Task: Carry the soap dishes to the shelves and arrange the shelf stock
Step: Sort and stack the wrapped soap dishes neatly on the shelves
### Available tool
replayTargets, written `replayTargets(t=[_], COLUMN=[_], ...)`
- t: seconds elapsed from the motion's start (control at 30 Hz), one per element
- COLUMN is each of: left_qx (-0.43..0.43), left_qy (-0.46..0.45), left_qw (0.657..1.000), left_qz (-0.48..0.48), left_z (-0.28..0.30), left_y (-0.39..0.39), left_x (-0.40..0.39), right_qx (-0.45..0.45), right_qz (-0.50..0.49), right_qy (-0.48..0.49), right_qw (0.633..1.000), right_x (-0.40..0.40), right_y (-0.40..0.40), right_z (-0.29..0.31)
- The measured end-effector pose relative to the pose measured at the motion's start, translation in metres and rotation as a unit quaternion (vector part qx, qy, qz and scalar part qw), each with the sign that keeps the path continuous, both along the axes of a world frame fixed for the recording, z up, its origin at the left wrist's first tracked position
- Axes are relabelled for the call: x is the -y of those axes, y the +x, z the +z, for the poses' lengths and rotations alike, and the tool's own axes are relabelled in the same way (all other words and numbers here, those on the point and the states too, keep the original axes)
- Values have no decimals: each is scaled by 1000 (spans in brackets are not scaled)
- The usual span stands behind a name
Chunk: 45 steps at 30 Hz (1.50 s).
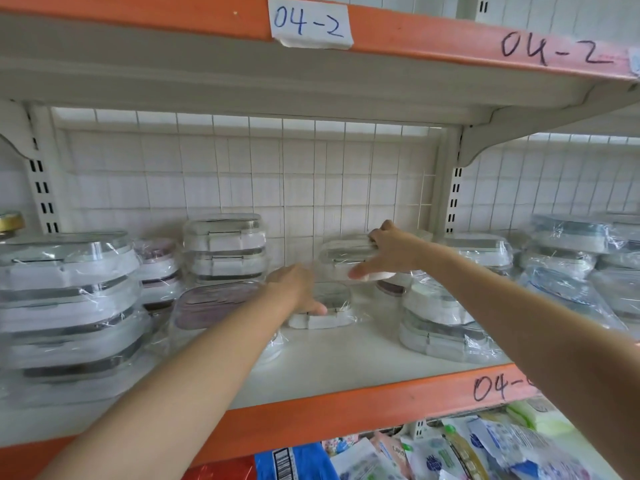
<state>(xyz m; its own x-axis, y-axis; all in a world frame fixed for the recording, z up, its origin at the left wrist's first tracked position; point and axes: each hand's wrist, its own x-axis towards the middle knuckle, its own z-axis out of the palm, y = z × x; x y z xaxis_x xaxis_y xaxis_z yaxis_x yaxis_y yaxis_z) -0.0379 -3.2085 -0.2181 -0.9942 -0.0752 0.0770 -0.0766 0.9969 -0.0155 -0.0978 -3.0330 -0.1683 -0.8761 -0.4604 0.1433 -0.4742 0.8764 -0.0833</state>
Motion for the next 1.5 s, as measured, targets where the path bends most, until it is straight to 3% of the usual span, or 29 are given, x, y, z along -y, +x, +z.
replayTargets(t=[0.23, 0.5, 0.97, 1.33, 1.5], left_qx=[-28, -58, -89, -111, -124], left_qy=[-115, -164, -96, -105, -26], left_qw=[993, 983, 988, 977, 973], left_qz=[-9, -57, -83, -147, -192], left_z=[18, 35, 21, -4, -23], left_y=[14, 48, 66, 49, 28], left_x=[2, 19, 18, -1, -9], right_qx=[9, 52, -28, -67, -72], right_qz=[34, 113, 72, 24, -17], right_qy=[16, 6, 97, 44, 37], right_qw=[999, 992, 992, 997, 997], right_x=[19, 43, 62, 18, -12], right_y=[-5, -19, -16, 16, 46], right_z=[-14, -44, -43, -31, -37])
